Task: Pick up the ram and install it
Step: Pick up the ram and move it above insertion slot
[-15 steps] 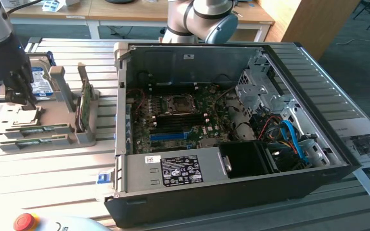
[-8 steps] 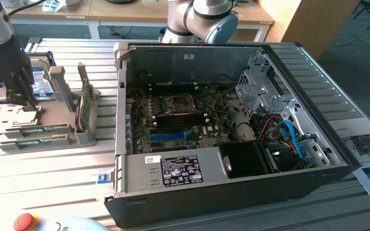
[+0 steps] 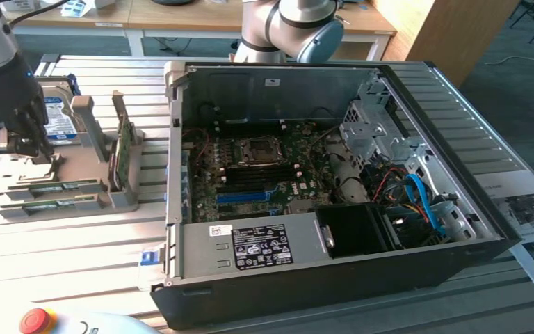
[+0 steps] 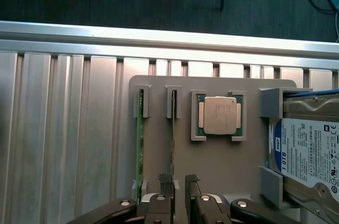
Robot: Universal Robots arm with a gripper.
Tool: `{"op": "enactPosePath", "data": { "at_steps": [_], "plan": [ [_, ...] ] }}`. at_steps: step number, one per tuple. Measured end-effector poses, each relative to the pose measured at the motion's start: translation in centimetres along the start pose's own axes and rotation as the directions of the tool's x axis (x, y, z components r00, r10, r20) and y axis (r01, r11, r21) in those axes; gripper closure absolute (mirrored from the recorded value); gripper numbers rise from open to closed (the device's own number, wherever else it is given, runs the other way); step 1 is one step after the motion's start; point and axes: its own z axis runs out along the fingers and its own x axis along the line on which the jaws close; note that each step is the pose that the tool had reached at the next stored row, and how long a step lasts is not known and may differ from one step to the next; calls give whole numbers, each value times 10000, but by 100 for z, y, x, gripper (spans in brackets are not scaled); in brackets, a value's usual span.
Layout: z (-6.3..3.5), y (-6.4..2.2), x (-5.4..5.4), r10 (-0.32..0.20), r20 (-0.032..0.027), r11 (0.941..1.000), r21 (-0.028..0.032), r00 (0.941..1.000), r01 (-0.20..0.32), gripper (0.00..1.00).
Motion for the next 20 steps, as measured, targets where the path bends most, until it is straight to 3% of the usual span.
{"op": "enactPosePath", "data": {
  "at_steps": [20],
  "plan": [
    [-1,11,233,2,2,10000,-59,10000,-2,76]
  ]
}}
